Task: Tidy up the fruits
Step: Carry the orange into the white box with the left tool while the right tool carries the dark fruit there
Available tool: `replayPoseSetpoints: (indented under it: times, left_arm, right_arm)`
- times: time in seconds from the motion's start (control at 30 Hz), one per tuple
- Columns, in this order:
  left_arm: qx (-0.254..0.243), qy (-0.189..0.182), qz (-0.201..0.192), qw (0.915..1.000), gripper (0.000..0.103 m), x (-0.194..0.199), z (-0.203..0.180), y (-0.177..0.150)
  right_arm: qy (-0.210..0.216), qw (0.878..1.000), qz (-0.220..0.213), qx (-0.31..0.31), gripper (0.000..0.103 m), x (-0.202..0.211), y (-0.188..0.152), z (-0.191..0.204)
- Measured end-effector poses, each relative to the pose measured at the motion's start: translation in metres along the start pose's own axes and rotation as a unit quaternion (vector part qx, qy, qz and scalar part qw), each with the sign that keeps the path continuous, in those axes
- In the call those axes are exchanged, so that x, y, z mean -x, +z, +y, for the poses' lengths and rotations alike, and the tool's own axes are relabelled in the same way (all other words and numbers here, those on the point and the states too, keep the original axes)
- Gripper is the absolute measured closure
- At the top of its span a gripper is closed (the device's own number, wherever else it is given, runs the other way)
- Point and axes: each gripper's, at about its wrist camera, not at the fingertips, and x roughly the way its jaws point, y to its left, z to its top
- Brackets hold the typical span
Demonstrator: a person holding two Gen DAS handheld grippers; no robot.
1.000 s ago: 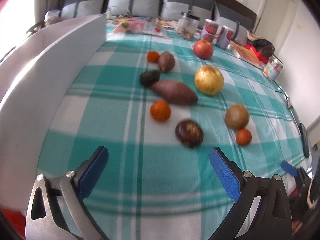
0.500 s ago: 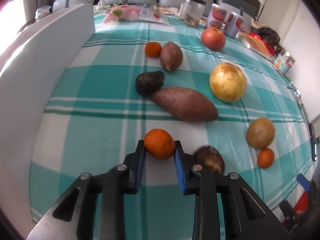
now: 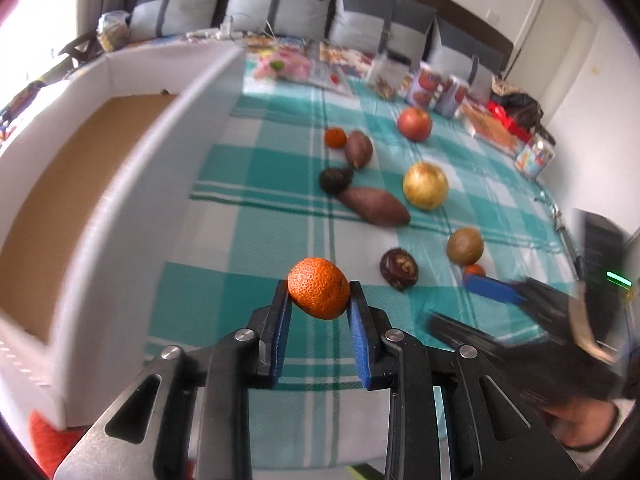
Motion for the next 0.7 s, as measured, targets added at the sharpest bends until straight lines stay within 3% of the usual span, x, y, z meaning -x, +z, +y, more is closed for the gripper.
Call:
replayPoseSetpoints:
  times: [0.1,0.17,0.2,0.23,0.3,0.4,0.53,0.63,0.7]
  left_arm:
    - [0.015,0.001,-0.014,0.9998,0.076,0.025,0.016,0.009]
    - [0.021,0.008,-0.021,0.9995,0.076,0.041,0.029,0.013]
    - [0.023,0.014,-0.025,0.9993,0.076,0.048,0.037,0.016]
    - [0.026,0.020,-0.029,0.9990,0.076,0.055,0.046,0.019]
    - [0.032,0.036,-0.032,0.9984,0.076,0.065,0.067,0.027]
    - [0.026,0.086,-0.036,0.9954,0.075,0.065,0.099,0.043]
    - [0.050,0.126,-0.020,0.9905,0.075,0.049,0.138,0.051]
    - [0.082,0.148,-0.006,0.9856,0.075,0.040,0.164,0.044]
    - [0.101,0.156,0.002,0.9826,0.075,0.036,0.177,0.037]
  right_arm:
    - [-0.053,0.998,0.044,0.008,0.030,-0.049,0.028,0.012]
    - [-0.075,0.992,0.097,0.006,0.051,-0.078,0.034,0.010]
    - [-0.093,0.991,0.097,0.012,0.064,-0.080,0.034,0.010]
    - [-0.093,0.991,0.094,0.014,0.064,-0.077,0.034,0.012]
    - [-0.059,0.994,0.095,0.001,0.064,-0.066,0.035,0.014]
    - [-0.019,0.998,0.060,0.005,0.064,-0.035,0.049,0.035]
    - [0.070,0.997,0.019,0.034,0.064,-0.005,0.096,0.101]
    - [0.139,0.989,0.017,0.050,0.064,-0.009,0.129,0.154]
    - [0.160,0.985,0.025,0.057,0.064,-0.027,0.147,0.183]
